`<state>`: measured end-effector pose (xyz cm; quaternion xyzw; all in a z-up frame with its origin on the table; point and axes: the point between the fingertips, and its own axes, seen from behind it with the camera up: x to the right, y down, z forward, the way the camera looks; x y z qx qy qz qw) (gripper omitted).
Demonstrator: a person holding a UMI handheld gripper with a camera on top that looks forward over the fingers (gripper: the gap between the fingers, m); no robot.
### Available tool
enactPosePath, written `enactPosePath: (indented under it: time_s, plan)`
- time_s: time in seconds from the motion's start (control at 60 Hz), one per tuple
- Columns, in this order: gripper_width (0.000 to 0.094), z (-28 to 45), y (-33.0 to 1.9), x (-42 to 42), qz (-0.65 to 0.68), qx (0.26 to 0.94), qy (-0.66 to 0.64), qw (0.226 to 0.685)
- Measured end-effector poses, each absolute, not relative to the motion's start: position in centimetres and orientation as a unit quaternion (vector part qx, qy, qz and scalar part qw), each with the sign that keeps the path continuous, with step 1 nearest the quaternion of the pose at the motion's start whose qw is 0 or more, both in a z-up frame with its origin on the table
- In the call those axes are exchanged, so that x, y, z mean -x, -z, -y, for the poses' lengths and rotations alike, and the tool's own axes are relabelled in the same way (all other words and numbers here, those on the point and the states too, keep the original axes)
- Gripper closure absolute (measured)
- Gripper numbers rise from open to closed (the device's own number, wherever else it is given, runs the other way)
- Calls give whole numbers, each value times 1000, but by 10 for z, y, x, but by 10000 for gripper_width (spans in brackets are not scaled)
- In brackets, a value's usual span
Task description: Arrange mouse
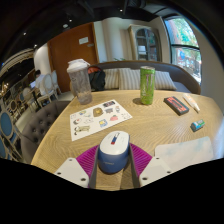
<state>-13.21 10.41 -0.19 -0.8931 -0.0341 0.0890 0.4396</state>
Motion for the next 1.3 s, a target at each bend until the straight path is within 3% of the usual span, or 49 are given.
enactPosePath:
  time_s: [0.083, 0.2, 0.283, 0.383, 0.483, 0.617, 0.85, 0.95, 1.067, 1.183, 1.25, 1.3]
  plan:
    - [431, -95, -26, 139, 53, 880, -94, 462]
    - [431, -77, -94, 131, 75, 851, -97, 510]
    - [429, -61, -138, 100, 81, 833, -79, 542]
    - [431, -43, -164, 44, 73, 822, -43, 563]
    - [430, -27, -150, -15, 44, 831, -16, 554]
    - [432, -13, -98, -72, 9, 849, -36, 527]
    - [429, -7, -16, -97, -9, 873, -91, 478]
    - [430, -11, 4, -103, -10, 882, -92, 463]
    - [421, -12, 4, -101, -10, 879, -107, 464]
    - [325, -11, 4, -100, 1, 881, -101, 463]
    - [166, -5, 0, -99, 2, 881, -97, 463]
    - [121, 3, -6, -98, 5, 879, -97, 467]
